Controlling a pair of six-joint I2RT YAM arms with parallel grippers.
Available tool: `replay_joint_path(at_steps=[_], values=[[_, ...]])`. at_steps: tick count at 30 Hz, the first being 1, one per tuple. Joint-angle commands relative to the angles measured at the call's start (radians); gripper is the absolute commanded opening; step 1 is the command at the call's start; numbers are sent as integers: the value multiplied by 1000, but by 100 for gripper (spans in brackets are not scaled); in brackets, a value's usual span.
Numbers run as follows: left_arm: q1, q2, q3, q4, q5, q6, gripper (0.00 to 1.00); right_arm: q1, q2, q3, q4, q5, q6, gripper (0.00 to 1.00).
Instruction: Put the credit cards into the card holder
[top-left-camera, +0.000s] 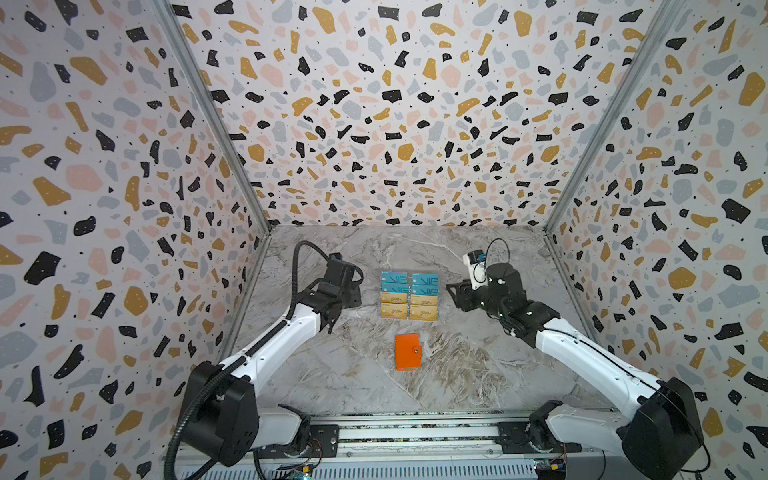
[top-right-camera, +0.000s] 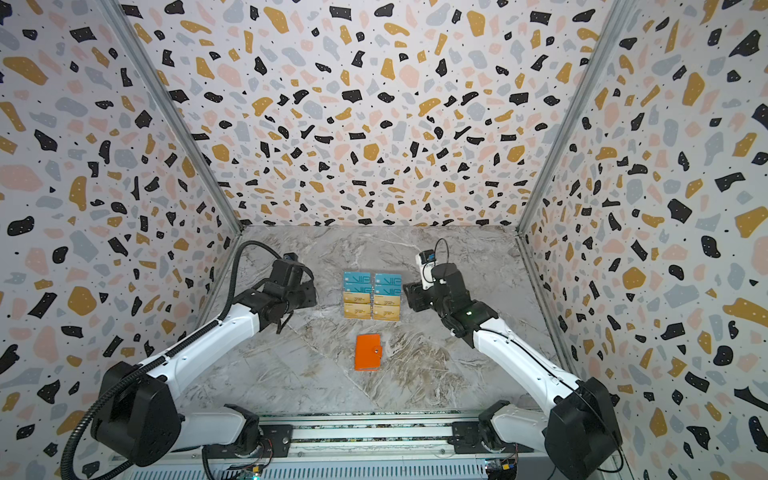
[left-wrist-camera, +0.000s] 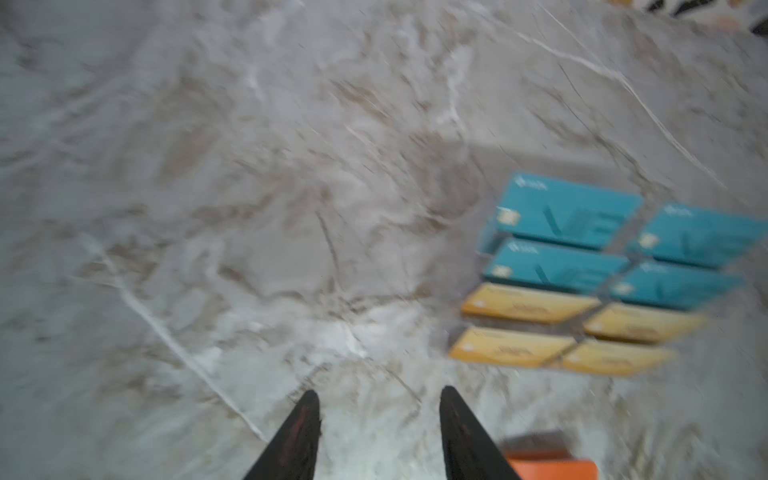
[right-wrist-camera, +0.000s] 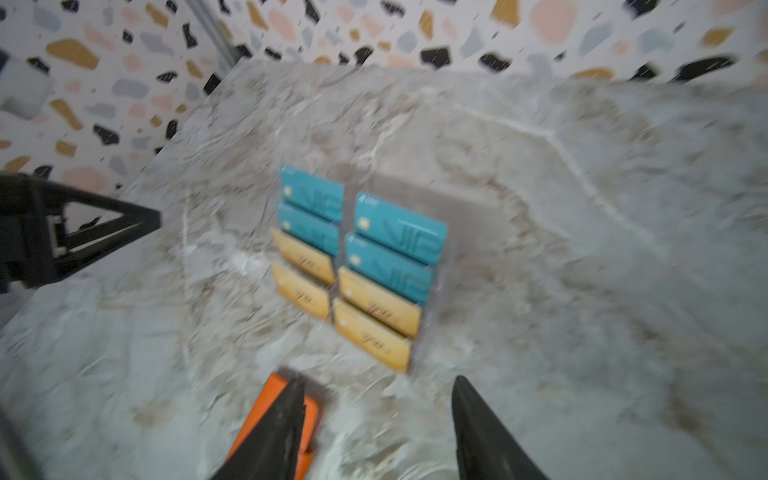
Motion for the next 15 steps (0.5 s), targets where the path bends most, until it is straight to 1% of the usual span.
replay_joint_path(at_steps=[1, 3, 7, 11, 15], values=[[-52, -32, -73, -23, 288, -53, 48, 87, 34, -15, -87, -124, 196, 53], [-73, -40, -109, 8, 349, -78, 48, 144, 90, -39, -32, -166, 275, 49], [-98, -17, -151, 58, 420, -125, 48, 220, 208, -43, 42, -183, 329, 47], [-147, 13, -193, 134, 437, -182, 48, 231, 298, -26, 61, -166, 330, 45], [-177, 44, -233, 191, 458, -221, 48, 231, 350, -16, 57, -170, 318, 42]])
